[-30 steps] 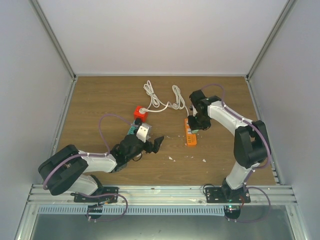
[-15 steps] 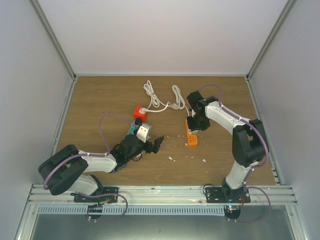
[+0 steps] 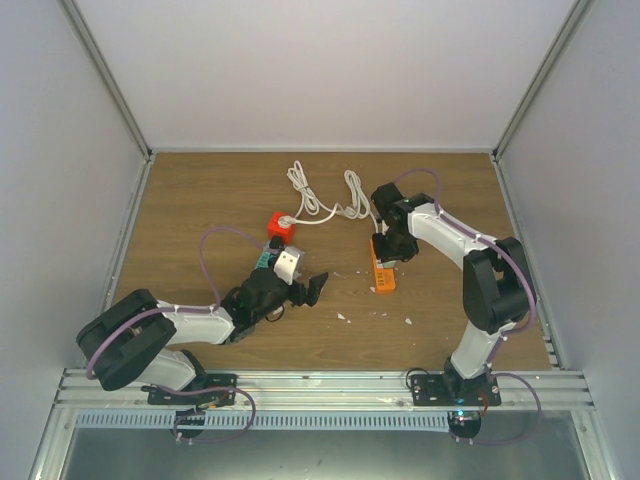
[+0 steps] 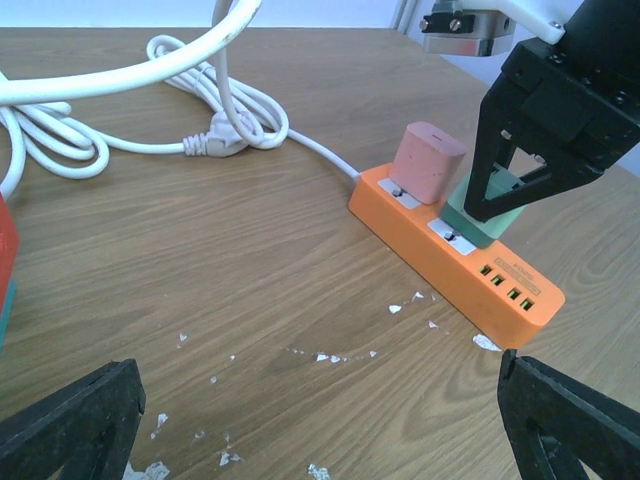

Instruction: Insert the plug

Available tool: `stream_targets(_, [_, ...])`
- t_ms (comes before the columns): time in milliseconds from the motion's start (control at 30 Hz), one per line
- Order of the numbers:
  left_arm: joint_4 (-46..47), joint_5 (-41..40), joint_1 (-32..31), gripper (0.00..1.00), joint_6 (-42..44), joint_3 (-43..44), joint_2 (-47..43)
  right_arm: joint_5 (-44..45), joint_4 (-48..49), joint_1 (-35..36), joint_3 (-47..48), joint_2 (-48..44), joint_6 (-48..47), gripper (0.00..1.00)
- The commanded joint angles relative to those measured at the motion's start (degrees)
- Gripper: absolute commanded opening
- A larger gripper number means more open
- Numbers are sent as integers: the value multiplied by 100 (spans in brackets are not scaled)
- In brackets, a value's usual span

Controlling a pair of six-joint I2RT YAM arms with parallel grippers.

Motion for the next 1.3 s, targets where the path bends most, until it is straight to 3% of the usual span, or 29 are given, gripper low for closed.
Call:
stream_targets(0, [218, -129, -35, 99, 54, 131, 51, 112, 160, 47, -314, 458, -43, 0])
stream_targets(767, [203, -191, -35, 99, 63, 128, 43, -662, 1838, 390, -2094, 574, 540, 0])
stream_targets(1267, [129, -223, -35, 99, 78, 121, -56, -755, 1717, 434, -1976, 492, 464, 1])
